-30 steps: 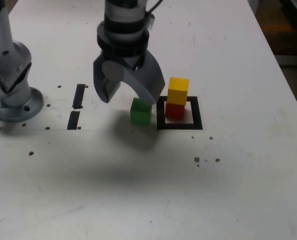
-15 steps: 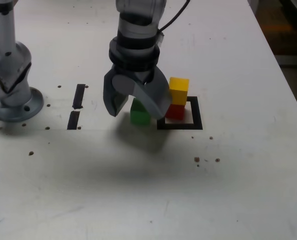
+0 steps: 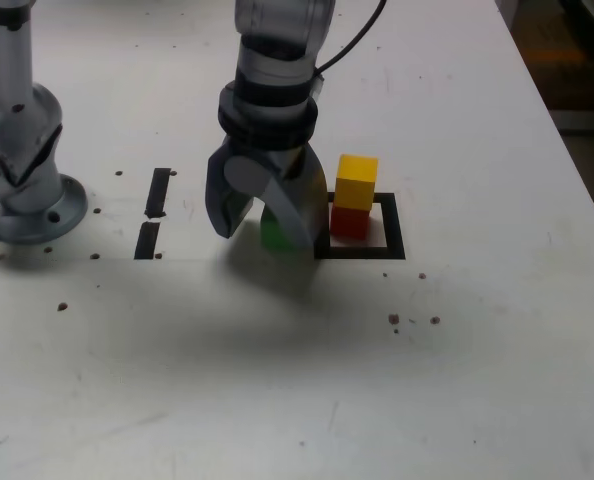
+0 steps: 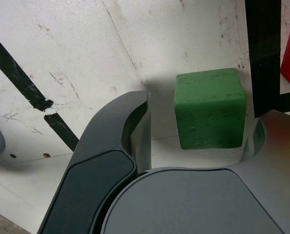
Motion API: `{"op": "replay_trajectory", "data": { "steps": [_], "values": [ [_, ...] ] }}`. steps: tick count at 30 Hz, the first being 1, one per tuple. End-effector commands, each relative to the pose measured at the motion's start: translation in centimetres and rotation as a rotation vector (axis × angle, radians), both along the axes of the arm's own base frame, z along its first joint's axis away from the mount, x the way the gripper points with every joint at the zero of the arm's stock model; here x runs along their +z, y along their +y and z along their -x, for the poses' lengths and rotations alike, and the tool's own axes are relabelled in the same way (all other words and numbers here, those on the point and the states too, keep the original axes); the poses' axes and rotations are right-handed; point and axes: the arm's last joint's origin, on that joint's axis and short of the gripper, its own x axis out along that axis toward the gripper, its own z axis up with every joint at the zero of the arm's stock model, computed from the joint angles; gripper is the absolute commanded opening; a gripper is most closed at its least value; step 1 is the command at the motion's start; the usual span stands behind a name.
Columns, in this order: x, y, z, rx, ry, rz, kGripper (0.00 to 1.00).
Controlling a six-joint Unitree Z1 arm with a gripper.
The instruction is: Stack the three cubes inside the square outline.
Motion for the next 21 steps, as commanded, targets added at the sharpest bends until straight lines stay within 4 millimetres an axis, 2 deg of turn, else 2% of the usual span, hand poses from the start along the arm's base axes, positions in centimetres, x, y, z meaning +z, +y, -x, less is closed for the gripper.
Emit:
{"op": "replay_trajectory", "data": {
  "steps": [1, 5, 7, 16, 21],
  "values": [
    [-0.12, -0.01, -0.19, -0.002, 0.001, 0.002, 0.74],
    [-0.38, -0.04, -0.35, -0.006, 0.009, 0.003, 0.72],
    [-0.49, -0.06, -0.43, -0.007, 0.012, 0.004, 0.67],
    [-0.53, -0.02, -0.47, -0.003, 0.014, 0.012, 0.33],
    [-0.33, 0.02, -0.28, -0.001, 0.009, 0.015, 0.21]
  ]
}}
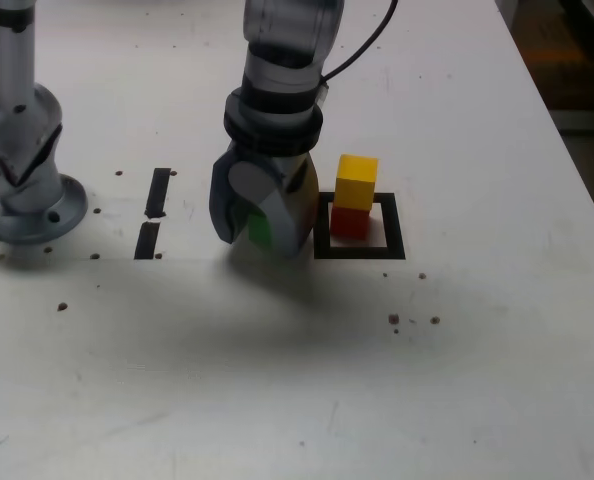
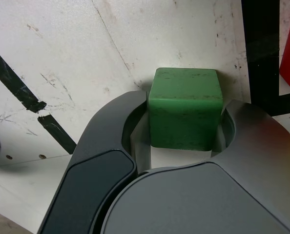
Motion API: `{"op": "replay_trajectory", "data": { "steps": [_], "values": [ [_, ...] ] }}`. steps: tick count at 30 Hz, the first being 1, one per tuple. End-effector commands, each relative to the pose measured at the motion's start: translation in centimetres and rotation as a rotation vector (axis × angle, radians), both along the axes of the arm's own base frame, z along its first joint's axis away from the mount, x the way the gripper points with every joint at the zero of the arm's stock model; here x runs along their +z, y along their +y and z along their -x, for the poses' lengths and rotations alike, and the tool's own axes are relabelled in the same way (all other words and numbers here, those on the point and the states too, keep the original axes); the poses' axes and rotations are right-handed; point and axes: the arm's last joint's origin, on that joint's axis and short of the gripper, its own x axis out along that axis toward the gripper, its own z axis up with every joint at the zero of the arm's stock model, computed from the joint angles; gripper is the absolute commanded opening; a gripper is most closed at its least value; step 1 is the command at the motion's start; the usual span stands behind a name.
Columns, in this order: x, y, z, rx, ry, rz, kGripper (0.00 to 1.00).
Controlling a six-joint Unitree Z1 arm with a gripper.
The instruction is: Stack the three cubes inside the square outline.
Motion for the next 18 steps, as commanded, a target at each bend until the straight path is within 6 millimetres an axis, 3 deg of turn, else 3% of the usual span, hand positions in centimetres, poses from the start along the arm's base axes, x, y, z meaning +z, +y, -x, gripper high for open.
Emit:
{"op": "replay_trajectory", "data": {
  "steps": [1, 8, 13, 18],
  "values": [
    [0.3, 0.1, 0.3, 0.003, -0.007, 0.002, 0.2],
    [2.2, 0.8, 1.4, 0.043, -0.019, -0.048, 0.17],
    [5.1, 1.5, 1.9, 0.078, -0.032, -0.094, 0.17],
    [8.2, 1.7, 1.1, 0.088, -0.055, -0.114, 0.17]
  ]
}}
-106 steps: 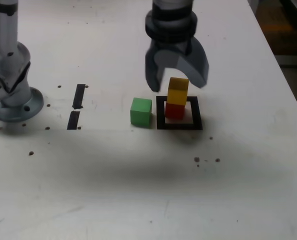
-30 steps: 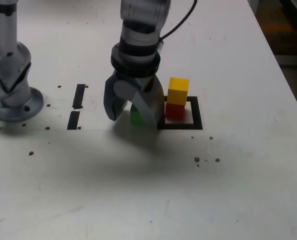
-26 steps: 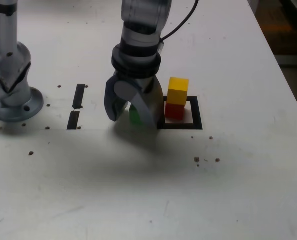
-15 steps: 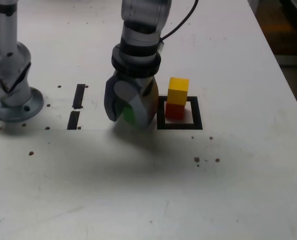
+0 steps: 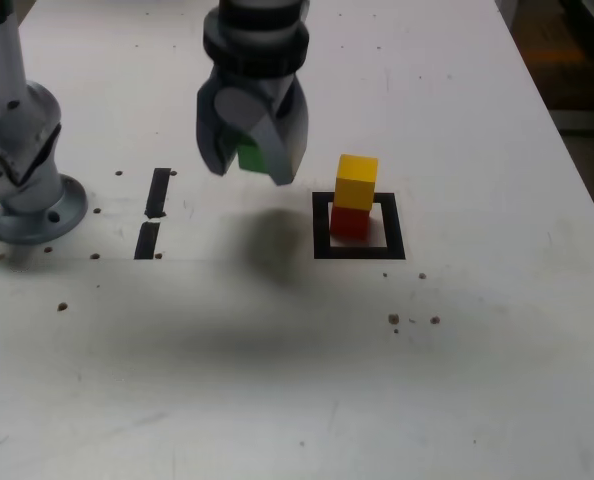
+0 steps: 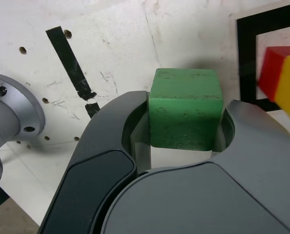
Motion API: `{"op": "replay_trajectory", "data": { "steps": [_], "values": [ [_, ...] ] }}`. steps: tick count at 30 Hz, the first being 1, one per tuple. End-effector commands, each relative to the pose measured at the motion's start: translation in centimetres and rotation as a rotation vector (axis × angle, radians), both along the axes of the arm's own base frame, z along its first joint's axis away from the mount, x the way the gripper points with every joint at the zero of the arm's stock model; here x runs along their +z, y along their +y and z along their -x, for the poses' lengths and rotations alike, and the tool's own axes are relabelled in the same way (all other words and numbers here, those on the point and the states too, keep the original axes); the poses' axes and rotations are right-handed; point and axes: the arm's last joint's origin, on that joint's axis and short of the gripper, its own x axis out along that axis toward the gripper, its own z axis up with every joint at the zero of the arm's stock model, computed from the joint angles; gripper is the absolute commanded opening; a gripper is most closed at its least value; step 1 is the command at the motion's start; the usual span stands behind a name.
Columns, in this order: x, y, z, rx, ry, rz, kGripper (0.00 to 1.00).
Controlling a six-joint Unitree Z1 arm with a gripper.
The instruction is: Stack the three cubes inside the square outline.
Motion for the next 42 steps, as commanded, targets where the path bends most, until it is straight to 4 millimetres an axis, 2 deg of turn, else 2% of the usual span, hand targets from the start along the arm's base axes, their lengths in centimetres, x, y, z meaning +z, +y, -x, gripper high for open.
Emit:
{"op": "replay_trajectory", "data": {
  "steps": [1, 9, 15, 22, 34, 42],
  "values": [
    [1.0, 0.0, -0.5, 0.003, -0.011, -0.002, 0.17],
    [4.2, -0.4, -4.0, -0.004, -0.04, 0.008, 0.17],
    [5.2, -0.7, -6.0, -0.014, -0.065, 0.038, 0.17],
    [4.6, -1.0, -7.2, -0.016, -0.054, 0.061, 0.17],
    [2.2, -0.8, -8.2, -0.01, -0.032, 0.084, 0.19],
    [1.7, -0.8, -8.9, -0.014, -0.046, 0.088, 0.2]
  ]
}}
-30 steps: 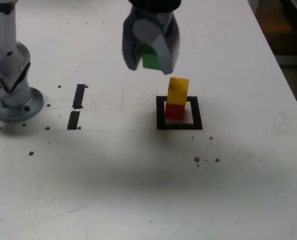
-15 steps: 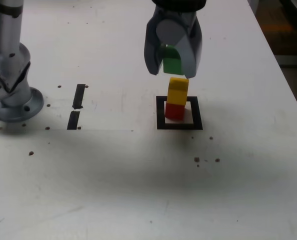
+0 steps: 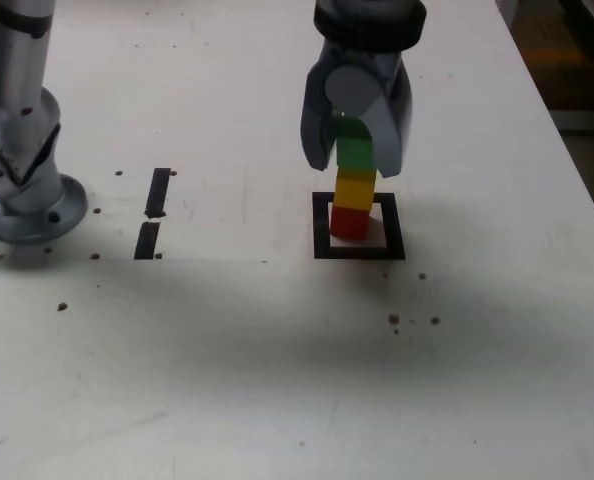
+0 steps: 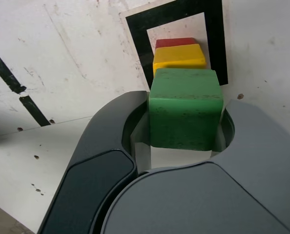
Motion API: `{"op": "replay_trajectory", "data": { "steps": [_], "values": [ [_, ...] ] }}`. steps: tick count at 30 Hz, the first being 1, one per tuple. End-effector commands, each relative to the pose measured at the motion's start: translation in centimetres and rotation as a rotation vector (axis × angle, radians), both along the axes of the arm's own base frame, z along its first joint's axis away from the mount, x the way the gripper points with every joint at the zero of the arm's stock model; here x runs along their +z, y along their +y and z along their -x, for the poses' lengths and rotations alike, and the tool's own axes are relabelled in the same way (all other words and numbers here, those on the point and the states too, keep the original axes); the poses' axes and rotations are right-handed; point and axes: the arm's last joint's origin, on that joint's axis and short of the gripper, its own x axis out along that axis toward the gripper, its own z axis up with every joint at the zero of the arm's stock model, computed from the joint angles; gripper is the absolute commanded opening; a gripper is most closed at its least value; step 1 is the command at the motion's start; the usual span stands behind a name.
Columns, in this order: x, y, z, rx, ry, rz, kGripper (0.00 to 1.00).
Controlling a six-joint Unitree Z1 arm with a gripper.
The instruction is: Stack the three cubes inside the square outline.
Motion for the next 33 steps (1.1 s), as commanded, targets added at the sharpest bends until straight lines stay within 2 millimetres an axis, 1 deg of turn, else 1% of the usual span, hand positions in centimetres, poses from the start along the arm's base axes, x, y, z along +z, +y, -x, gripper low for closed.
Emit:
{"op": "replay_trajectory", "data": {
  "steps": [1, 6, 16, 27, 30, 33],
  "values": [
    [-0.2, 0.0, -0.2, -0.002, 0.001, 0.0, 0.21],
    [-0.5, 0.0, -0.3, -0.005, 0.005, -0.001, 0.28],
    [-0.8, 0.0, -0.3, -0.008, 0.015, 0.004, 0.59],
    [-0.6, 0.1, -0.2, -0.017, 0.001, -0.001, 0.8],
    [-0.2, 0.1, 0.1, -0.019, -0.014, -0.012, 0.84],
    [0.9, 0.3, 0.8, -0.018, -0.043, -0.033, 0.86]
  ]
}}
